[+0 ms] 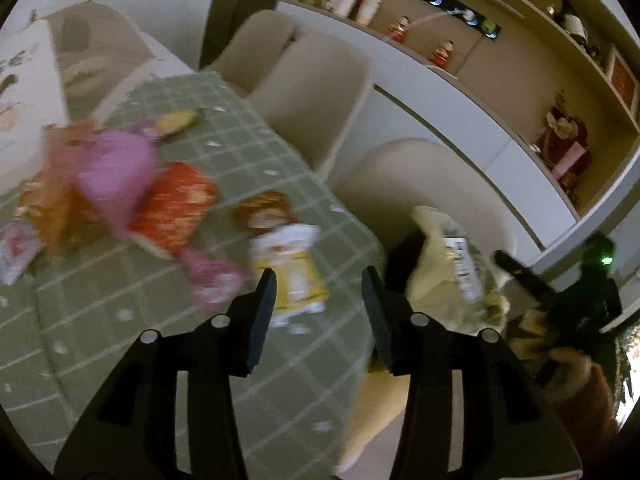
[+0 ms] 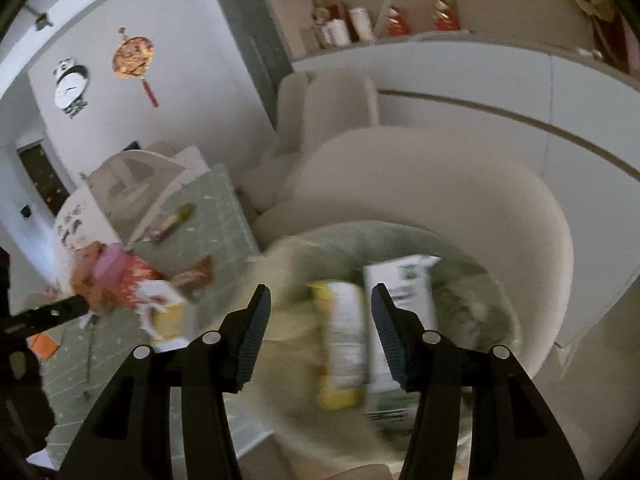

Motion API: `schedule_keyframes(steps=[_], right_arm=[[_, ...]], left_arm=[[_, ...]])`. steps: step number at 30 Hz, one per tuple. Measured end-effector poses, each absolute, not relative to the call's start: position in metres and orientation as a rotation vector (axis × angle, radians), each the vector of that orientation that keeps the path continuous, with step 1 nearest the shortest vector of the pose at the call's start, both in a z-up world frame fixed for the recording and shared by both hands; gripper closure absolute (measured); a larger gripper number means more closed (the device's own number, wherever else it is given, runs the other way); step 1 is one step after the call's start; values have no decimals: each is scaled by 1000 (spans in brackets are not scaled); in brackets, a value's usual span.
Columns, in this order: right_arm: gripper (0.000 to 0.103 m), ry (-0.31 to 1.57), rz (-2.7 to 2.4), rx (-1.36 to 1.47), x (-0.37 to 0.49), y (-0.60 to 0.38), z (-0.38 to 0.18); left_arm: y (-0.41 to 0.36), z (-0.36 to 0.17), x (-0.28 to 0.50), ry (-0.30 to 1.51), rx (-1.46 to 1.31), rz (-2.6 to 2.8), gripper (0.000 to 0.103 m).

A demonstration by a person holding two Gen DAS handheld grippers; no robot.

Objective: Collect trash

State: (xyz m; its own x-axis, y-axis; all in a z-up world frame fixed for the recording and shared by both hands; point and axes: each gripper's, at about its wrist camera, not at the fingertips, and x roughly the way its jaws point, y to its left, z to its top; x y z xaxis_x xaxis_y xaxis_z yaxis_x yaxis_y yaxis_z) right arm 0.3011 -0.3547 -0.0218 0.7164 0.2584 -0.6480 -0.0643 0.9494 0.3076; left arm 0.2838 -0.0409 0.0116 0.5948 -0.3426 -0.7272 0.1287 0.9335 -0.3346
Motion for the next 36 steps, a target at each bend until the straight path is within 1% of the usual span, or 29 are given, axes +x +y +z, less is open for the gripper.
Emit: schedule_keyframes(steps=[4, 7, 11, 16, 20, 28, 34, 36], right_arm=[[54, 730, 231, 182, 293, -301, -1], [54, 755, 244, 137, 291, -261, 8], [55, 789, 285, 116, 292, -215, 5], [55, 799, 282, 75, 287, -166, 1], [55, 825, 206, -8, 286, -127, -5], [55, 877, 213, -11, 266, -86, -20], [55, 912, 195, -27, 252, -84, -31], [55, 919, 203, 7, 252, -88, -33]], left_arm=[[24, -3, 267, 894, -297, -197, 59], [75, -16, 252, 911, -341, -123, 59], [134, -27, 234, 898, -354, -52, 55], [193, -34, 228, 875, -387, 2, 55], [225, -40, 236, 853, -357, -9, 55], [268, -51, 290, 800, -265, -84, 55], [268, -73, 336, 867, -171, -157, 55], [268, -84, 345, 908, -187, -159, 55]])
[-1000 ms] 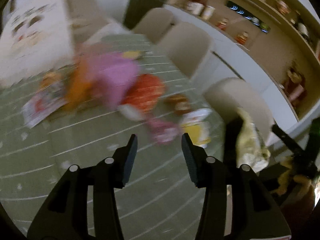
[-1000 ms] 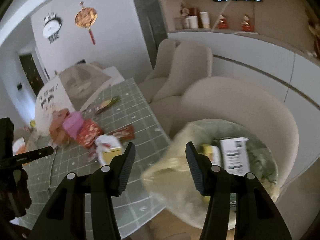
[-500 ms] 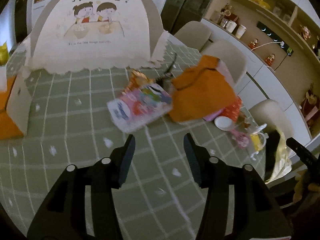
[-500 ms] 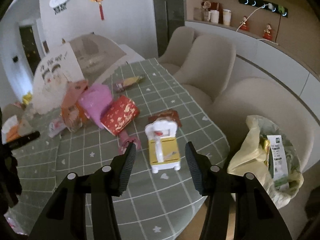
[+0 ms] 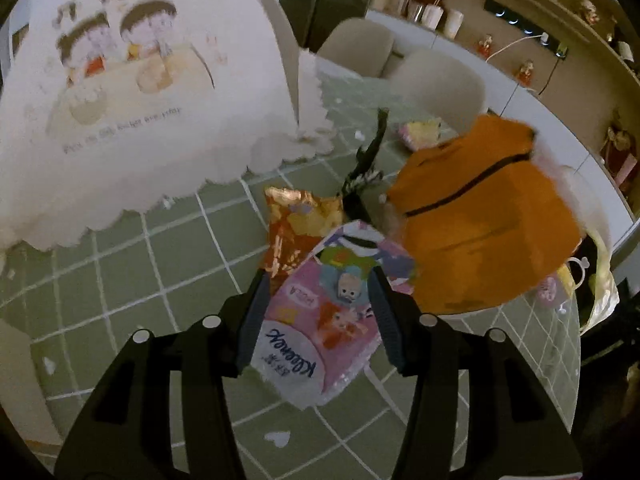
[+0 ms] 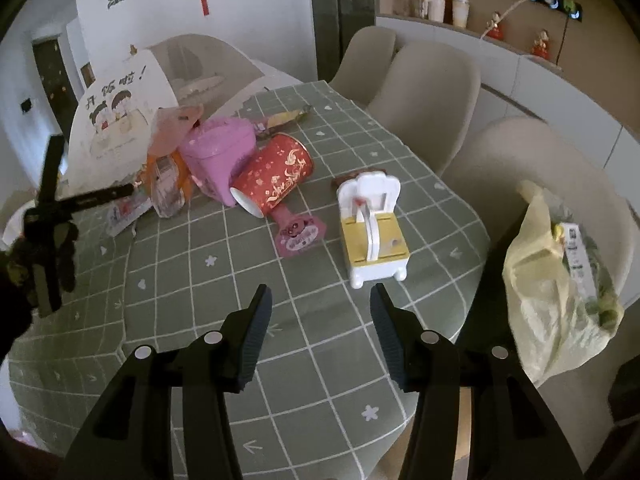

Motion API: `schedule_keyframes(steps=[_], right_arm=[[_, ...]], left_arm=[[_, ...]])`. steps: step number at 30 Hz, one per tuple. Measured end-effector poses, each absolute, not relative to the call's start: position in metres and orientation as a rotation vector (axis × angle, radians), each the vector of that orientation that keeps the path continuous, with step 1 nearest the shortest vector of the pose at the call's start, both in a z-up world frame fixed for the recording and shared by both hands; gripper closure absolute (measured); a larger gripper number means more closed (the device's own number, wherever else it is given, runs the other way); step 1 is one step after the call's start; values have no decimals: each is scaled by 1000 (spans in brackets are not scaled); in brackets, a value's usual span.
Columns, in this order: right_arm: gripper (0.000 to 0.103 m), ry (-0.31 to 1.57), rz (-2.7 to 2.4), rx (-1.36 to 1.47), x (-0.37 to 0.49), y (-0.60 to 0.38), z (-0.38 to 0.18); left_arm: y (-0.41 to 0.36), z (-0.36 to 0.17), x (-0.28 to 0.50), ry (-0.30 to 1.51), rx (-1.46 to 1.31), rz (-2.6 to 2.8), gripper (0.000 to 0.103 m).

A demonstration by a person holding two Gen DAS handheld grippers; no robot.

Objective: Collect trash

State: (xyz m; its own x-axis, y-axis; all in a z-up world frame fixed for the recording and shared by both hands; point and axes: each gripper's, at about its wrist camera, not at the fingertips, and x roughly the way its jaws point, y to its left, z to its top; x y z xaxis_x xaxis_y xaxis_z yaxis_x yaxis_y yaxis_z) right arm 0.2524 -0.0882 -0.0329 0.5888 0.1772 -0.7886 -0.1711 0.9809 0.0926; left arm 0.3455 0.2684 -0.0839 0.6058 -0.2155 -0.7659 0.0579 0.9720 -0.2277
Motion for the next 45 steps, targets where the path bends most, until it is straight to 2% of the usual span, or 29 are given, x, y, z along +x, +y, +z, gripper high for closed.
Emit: schedule_keyframes(steps=[3, 4, 6, 14, 16, 17, 23, 27, 36, 37, 38, 39, 43, 45], right_arm=[[55, 915, 222, 50, 257, -88, -31], [55, 910, 227, 48, 260, -86, -29], [55, 892, 247, 31, 270, -78, -23], [55, 772, 386, 3, 361, -53, 18], [61, 764, 402, -25, 396, -45, 19], [71, 779, 416, -30, 419, -40, 16], [71, 856, 474, -11, 541, -25, -17], [71, 934, 466, 71, 606, -20, -54], [71, 1100, 475, 213, 661, -12, -114], [74, 1100, 486, 214, 662, -8, -115], [88, 1097, 490, 202, 662, -5, -115], [92, 1076, 476, 154, 660, 1, -110], [96, 985, 487, 91, 642, 9, -82], [96, 943, 494, 73, 628, 8, -62]], left_arm=[[265, -94, 348, 959, -218, -153, 55], [263, -96, 346, 969, -222, -155, 58], [255, -98, 341, 986, -214, -162, 77], [240, -95, 314, 988, -283, -206, 84], [242, -93, 311, 980, -319, -189, 86], [243, -92, 310, 976, -336, -182, 86], [258, -79, 314, 946, -412, -146, 85], [268, -71, 319, 919, -481, -135, 74], [268, -76, 333, 925, -403, -123, 69], [270, -76, 333, 924, -409, -121, 69], [271, -77, 333, 925, -412, -116, 69], [272, -78, 331, 926, -413, -111, 69], [275, -78, 324, 923, -413, -103, 68], [274, -80, 320, 928, -406, -108, 64]])
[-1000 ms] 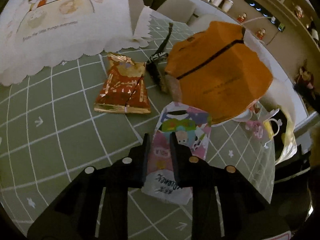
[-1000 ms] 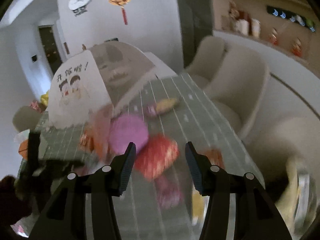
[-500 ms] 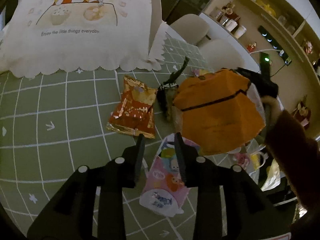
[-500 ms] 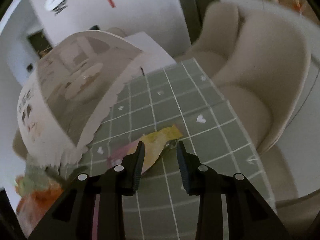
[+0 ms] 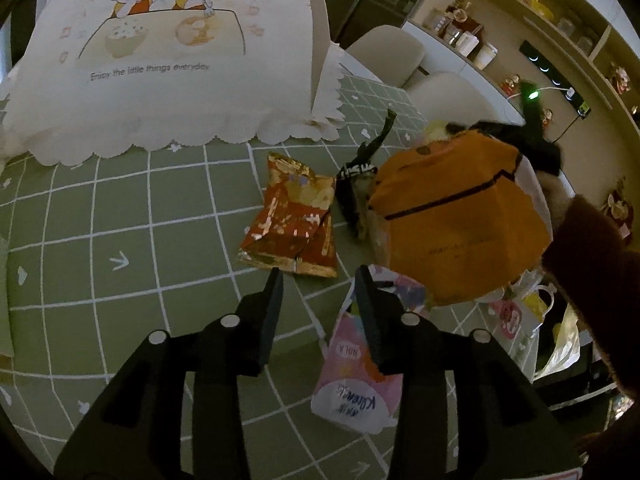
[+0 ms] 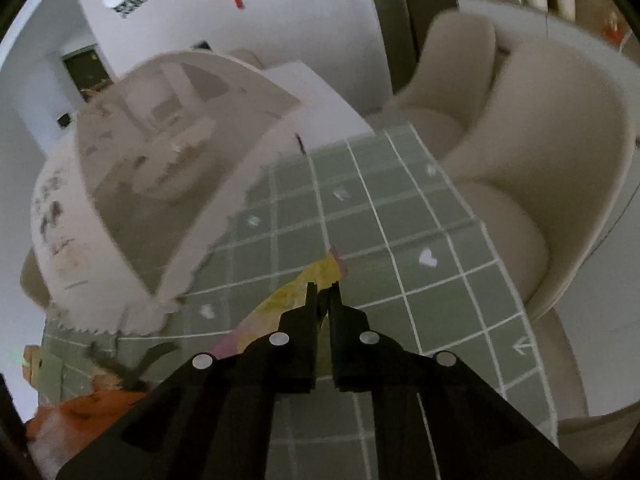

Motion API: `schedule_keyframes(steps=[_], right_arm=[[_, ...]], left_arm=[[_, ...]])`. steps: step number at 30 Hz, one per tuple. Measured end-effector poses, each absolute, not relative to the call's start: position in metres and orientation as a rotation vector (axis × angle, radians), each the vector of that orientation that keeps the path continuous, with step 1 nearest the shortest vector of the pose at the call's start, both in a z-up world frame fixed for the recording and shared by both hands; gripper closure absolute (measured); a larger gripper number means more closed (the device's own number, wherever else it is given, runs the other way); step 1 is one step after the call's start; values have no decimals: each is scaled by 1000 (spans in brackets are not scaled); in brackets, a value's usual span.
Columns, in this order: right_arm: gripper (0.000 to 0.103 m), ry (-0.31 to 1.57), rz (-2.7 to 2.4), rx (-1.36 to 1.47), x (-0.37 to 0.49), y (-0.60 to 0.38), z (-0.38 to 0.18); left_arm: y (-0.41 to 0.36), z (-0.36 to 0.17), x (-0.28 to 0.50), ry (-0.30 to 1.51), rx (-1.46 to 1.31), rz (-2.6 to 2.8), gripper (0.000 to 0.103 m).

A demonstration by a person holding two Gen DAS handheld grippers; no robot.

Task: Collect trash
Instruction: 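Grasp the yellow snack wrapper with the right tool while the left tool moves to the red chip bag, then grasp the red-gold chip bag with the left tool while the right tool carries the wrapper to the bag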

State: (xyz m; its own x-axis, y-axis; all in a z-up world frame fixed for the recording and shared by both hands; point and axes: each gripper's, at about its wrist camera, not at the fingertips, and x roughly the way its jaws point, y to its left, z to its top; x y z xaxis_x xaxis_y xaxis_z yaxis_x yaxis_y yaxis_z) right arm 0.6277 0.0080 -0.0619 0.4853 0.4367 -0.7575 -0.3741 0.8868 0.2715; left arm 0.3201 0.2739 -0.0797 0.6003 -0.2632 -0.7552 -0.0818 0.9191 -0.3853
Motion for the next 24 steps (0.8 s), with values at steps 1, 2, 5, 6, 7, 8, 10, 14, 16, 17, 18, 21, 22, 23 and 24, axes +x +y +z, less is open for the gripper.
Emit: schedule_keyframes(steps=[1, 2, 5, 6, 7, 8, 10, 14, 16, 17, 18, 21, 22, 23, 24], right_arm=[[96, 916, 488, 58, 618, 7, -49], [96, 887, 479, 41, 608, 5, -36], [96, 809, 447, 5, 577, -6, 3], [96, 784, 431, -2, 566, -12, 16], [96, 765, 418, -2, 557, -17, 28], [96, 748, 405, 1, 548, -25, 39], [96, 716, 386, 11, 525, -41, 60], [96, 676, 356, 6, 472, -62, 88], [96, 673, 347, 7, 444, -70, 95], [96, 675, 342, 8, 432, -73, 96], [96, 677, 340, 12, 421, -76, 97], [96, 685, 325, 34, 386, -85, 95], [96, 690, 313, 34, 371, -87, 93], [96, 694, 306, 30, 361, -88, 90], [96, 697, 301, 26, 353, -88, 87]], left_arm=[[273, -81, 319, 931, -404, -112, 64], [271, -82, 317, 936, -399, -116, 63], [266, -83, 313, 940, -390, -131, 63], [265, -82, 312, 938, -390, -138, 63], [263, -80, 310, 931, -385, -148, 63], [262, -77, 310, 920, -374, -157, 63], [264, -69, 311, 892, -352, -173, 63], [283, -61, 326, 847, -361, -152, 59], [295, -62, 339, 849, -388, -124, 58], [299, -65, 346, 854, -397, -109, 55], [304, -69, 356, 874, -408, -96, 54], [308, -85, 377, 940, -455, -88, 54], [307, -91, 383, 958, -460, -73, 54], [305, -94, 388, 968, -450, -60, 54], [302, -95, 391, 975, -431, -51, 58]])
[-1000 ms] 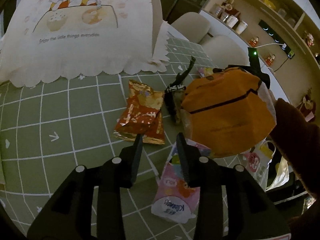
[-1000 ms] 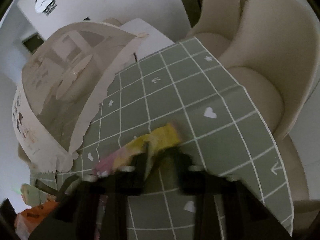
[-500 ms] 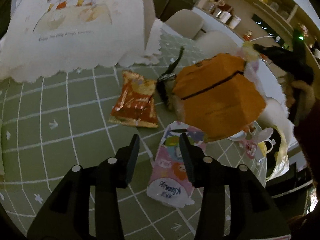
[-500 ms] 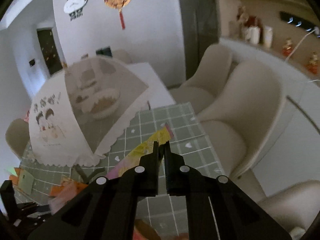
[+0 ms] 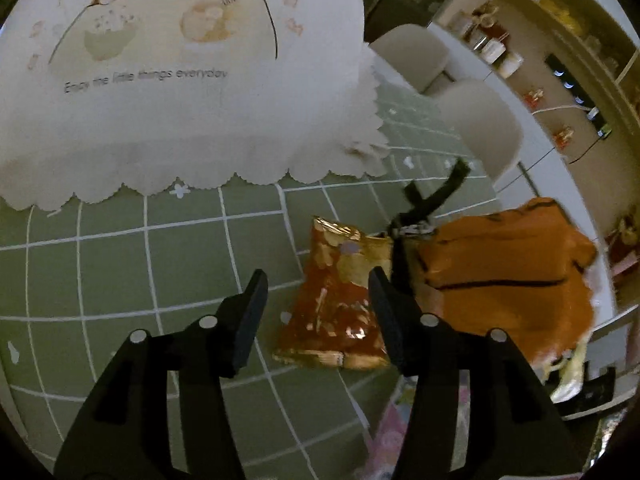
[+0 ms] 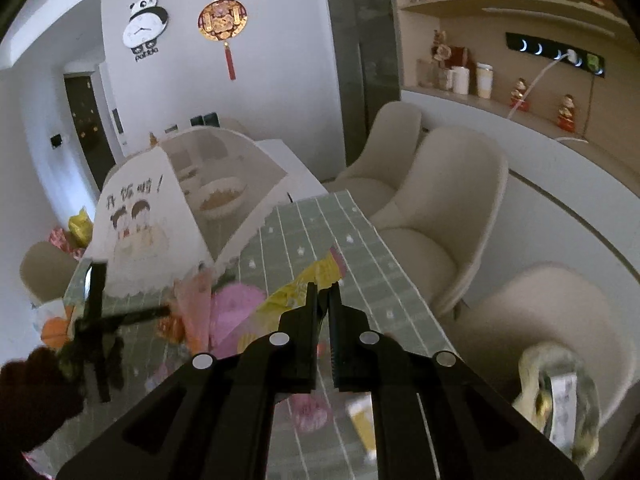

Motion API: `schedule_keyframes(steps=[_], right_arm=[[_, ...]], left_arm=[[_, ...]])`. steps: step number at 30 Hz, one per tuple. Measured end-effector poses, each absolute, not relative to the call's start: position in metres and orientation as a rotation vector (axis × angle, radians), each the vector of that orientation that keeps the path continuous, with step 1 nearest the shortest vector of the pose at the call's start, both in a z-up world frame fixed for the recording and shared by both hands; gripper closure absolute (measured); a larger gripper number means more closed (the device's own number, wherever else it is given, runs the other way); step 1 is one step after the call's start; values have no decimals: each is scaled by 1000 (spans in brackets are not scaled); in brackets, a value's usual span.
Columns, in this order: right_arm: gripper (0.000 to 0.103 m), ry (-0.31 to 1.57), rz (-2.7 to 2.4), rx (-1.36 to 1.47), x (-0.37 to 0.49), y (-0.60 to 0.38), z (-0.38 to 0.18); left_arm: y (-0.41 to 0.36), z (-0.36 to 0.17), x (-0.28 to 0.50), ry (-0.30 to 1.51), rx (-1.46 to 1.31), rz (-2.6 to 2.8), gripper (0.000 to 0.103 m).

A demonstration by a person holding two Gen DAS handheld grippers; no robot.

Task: Collect trash
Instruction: 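Grasp the red-gold chip bag with the left tool while the right tool carries the wrapper to the bag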

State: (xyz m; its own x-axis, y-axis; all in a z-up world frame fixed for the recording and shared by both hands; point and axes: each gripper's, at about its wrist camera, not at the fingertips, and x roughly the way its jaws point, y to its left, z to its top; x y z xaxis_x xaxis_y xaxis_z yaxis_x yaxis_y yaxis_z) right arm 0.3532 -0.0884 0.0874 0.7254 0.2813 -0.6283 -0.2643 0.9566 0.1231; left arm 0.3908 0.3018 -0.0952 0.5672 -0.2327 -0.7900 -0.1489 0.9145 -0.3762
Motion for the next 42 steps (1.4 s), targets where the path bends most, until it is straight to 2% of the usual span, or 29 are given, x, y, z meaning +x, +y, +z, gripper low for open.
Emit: schedule_keyframes(steps=[1, 2, 3, 6, 18, 25, 34, 42], right_arm=[[96, 700, 292, 22, 342, -90, 85], [96, 706, 284, 25, 332, -92, 82], [96, 711, 279, 29, 325, -94, 79], [96, 724, 260, 53, 302, -105, 73], [96, 669, 236, 84, 260, -164, 92], [96, 588, 230, 80, 256, -226, 116], [96, 507, 137, 69, 242, -335, 129], [96, 485, 49, 74, 238, -437, 125]], left_arm=[[298, -96, 392, 982, -420, -54, 65], [294, -97, 394, 998, -413, -61, 79], [289, -98, 395, 1016, -414, -82, 85], [278, -89, 388, 1003, -390, -126, 89], [235, 52, 315, 723, -335, -198, 90], [149, 108, 303, 643, -329, -318, 89], [-35, 108, 315, 709, -203, -513, 89], [-170, 55, 339, 857, -169, -602, 89]])
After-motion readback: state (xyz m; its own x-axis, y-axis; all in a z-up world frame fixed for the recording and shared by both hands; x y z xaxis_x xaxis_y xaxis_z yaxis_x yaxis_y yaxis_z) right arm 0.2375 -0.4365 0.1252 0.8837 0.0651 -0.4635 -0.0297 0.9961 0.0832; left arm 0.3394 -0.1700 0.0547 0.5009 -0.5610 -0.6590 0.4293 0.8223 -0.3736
